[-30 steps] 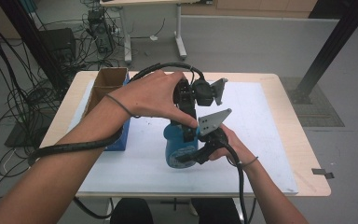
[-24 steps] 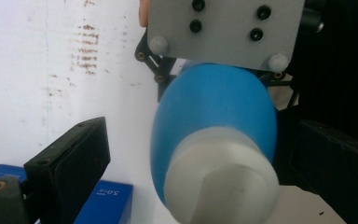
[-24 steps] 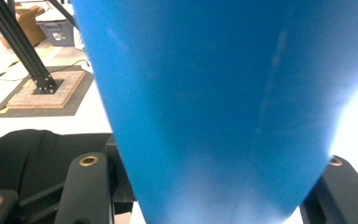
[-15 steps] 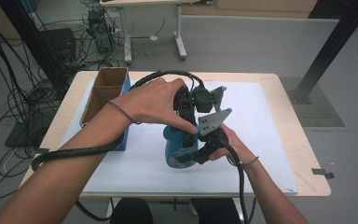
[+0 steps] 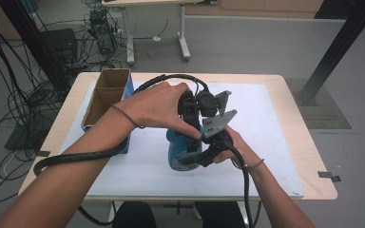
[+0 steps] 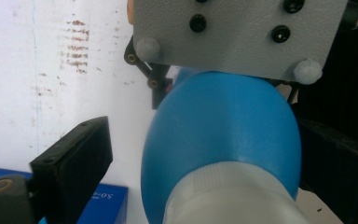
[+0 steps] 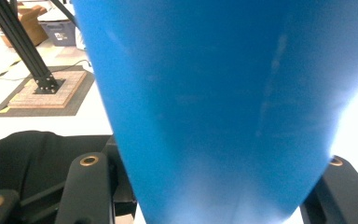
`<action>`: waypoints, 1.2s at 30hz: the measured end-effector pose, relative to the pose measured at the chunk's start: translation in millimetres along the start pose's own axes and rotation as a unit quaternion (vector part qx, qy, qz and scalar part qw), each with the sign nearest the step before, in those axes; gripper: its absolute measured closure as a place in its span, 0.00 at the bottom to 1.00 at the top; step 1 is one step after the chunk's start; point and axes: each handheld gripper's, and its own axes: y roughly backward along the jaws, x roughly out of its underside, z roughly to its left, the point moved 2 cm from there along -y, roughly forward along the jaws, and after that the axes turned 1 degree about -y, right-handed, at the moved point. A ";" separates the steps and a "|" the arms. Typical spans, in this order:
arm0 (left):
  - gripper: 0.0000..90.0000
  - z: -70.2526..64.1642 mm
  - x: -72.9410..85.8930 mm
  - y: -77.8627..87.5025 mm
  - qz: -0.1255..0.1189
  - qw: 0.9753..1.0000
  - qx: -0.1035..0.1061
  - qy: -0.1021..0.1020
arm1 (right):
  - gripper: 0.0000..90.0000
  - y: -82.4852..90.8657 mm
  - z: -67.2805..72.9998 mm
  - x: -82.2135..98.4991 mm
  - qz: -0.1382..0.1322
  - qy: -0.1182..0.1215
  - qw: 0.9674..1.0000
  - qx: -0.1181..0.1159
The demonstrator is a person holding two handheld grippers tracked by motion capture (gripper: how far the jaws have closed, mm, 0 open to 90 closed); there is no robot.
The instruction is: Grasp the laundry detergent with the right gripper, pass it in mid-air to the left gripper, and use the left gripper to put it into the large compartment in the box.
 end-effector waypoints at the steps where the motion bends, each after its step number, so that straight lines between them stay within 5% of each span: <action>1: 0.12 0.0 0.0 0.0 0.000 1.000 0.000 0.000 | 0.46 0.0 0.2 -0.1 0.000 0.000 1.000 0.000; 22: 0.40 5.3 4.0 0.7 -0.005 1.000 0.020 0.002 | 0.46 -0.4 -0.9 -1.2 0.001 0.001 1.000 -0.002; 36: 0.41 3.3 5.6 2.4 -0.006 1.000 0.015 0.003 | 0.46 -1.2 -0.2 -1.9 -0.001 0.002 1.000 -0.001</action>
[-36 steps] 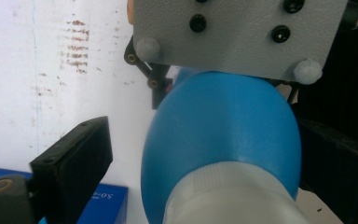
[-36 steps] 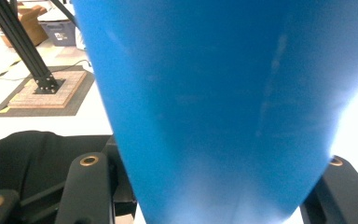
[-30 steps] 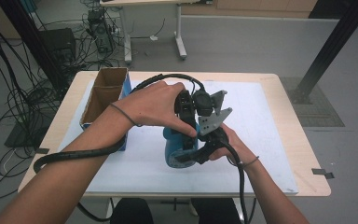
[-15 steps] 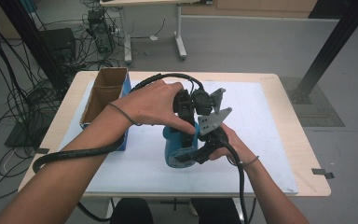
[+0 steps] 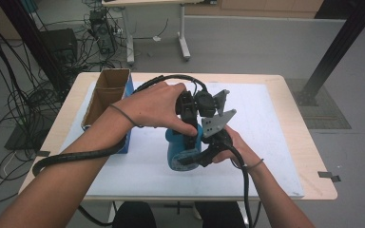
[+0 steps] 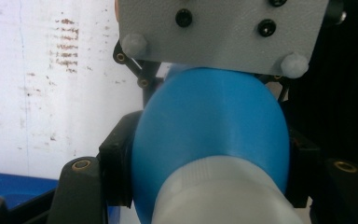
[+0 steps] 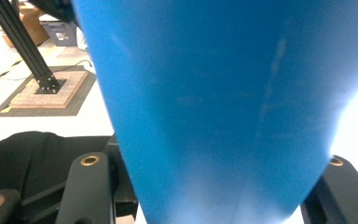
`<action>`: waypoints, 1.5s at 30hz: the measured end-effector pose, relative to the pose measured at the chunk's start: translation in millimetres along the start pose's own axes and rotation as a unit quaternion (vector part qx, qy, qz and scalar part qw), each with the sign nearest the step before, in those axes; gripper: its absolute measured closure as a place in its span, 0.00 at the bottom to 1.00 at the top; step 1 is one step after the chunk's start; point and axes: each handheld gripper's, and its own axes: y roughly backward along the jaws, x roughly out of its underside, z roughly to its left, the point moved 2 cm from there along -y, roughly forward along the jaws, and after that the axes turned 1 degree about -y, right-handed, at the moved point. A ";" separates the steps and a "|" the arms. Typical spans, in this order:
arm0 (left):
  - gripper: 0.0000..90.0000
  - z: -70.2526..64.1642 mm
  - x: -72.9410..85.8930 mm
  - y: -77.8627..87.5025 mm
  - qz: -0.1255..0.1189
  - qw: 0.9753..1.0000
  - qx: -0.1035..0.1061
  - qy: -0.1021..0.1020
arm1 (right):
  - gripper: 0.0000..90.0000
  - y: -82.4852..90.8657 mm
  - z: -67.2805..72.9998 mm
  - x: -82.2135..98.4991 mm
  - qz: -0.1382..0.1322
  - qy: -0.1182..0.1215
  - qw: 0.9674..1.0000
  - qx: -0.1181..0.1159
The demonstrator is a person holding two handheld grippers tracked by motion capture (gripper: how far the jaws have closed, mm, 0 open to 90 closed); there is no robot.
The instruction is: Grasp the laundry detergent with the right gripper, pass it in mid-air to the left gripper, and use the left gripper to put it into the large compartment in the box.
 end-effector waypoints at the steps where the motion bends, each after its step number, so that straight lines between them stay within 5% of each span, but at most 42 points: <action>1: 0.41 -0.3 0.9 0.3 -0.003 1.000 -0.001 0.001 | 0.46 0.0 -0.1 0.1 0.000 0.000 1.000 0.000; 45: 0.42 -3.5 0.7 5.0 -0.002 1.000 -0.008 -0.008 | 0.46 -0.6 0.0 1.0 -0.013 0.003 1.000 0.002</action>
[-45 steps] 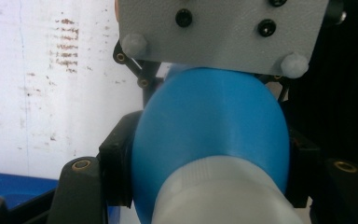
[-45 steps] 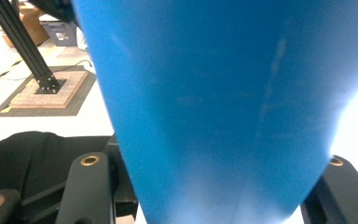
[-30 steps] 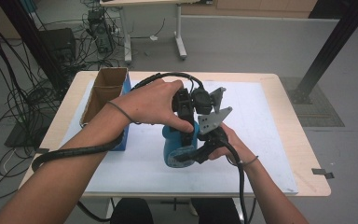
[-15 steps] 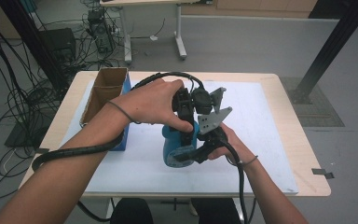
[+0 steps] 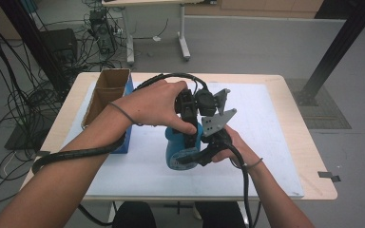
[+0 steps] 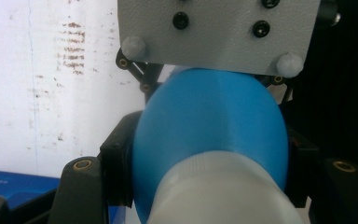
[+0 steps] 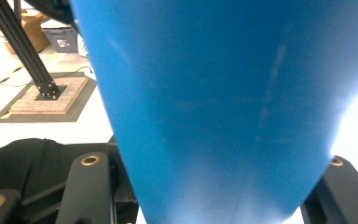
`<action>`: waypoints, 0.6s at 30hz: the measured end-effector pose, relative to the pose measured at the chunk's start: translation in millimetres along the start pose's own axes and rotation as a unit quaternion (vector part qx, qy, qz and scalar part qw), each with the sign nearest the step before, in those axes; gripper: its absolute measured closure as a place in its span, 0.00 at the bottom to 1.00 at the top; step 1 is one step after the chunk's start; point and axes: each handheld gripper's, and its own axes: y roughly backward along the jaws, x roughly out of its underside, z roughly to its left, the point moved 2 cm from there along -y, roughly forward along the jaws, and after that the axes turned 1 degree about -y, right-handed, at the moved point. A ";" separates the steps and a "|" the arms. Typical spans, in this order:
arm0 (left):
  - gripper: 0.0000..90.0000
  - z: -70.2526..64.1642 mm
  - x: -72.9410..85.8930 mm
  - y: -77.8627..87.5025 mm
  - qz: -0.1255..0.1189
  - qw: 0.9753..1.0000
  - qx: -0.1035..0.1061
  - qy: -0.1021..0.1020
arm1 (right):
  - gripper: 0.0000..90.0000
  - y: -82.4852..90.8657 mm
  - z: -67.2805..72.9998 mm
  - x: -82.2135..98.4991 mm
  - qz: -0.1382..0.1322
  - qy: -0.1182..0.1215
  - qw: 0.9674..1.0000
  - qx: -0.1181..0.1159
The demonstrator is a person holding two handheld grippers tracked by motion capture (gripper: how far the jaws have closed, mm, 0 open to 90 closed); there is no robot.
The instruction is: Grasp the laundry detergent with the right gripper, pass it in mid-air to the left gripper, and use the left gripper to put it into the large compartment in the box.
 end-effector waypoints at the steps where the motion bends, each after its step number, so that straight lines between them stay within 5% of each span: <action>1: 0.42 -0.3 -0.1 0.2 0.000 1.000 -0.001 0.000 | 0.46 0.0 0.1 -0.2 0.000 0.000 1.000 0.000; 18: 0.42 0.0 0.3 0.2 -0.001 1.000 -0.001 -0.002 | 0.46 0.3 -0.8 -0.6 0.000 -0.004 1.000 -0.003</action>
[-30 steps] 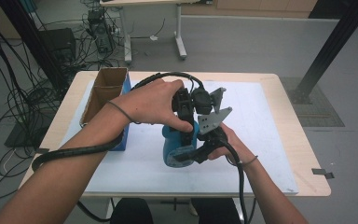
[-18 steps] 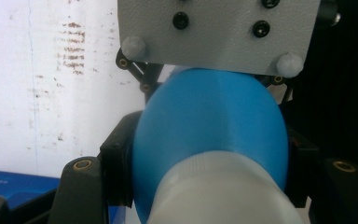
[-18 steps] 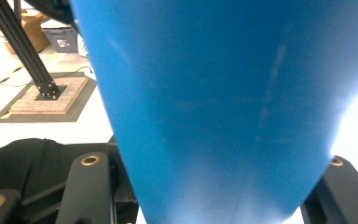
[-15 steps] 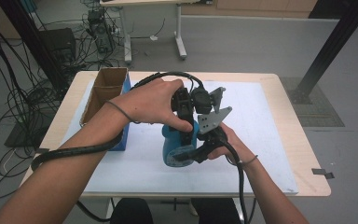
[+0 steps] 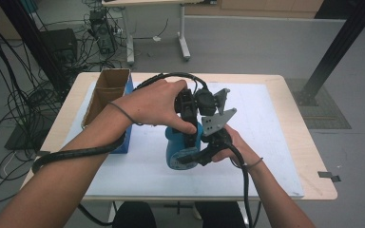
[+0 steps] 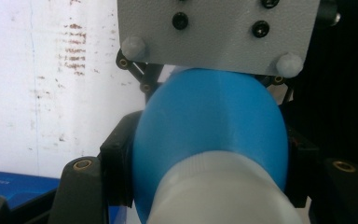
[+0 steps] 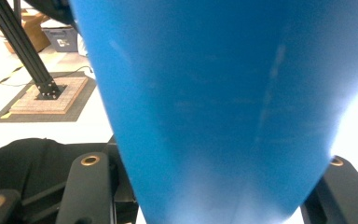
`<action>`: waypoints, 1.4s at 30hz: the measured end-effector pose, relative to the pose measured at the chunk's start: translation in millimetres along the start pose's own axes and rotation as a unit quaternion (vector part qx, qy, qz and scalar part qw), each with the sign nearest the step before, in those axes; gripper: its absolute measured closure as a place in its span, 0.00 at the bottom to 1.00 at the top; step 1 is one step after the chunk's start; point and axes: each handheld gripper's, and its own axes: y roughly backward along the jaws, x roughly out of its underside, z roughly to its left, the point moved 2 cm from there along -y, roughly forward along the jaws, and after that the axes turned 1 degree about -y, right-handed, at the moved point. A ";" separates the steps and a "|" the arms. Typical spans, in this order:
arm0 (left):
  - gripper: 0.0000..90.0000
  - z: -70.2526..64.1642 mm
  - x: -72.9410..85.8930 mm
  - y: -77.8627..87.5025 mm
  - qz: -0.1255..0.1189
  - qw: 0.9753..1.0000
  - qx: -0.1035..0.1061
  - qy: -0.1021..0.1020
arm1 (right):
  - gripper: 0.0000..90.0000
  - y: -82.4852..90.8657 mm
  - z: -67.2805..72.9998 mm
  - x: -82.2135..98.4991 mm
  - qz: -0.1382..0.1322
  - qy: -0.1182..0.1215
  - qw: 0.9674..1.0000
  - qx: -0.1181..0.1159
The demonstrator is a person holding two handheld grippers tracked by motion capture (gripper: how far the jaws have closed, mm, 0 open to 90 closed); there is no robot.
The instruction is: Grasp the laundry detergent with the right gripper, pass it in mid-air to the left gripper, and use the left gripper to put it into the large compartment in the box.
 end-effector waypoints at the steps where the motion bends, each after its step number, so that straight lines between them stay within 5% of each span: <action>1: 0.42 0.3 0.1 0.2 0.000 1.000 0.001 0.000 | 0.46 -0.2 -0.1 0.2 -0.001 0.000 1.000 0.000; 42: 0.42 3.1 3.3 -0.6 -0.004 1.000 -0.002 -0.003 | 0.46 -2.8 -3.9 1.6 -0.004 0.001 1.000 0.001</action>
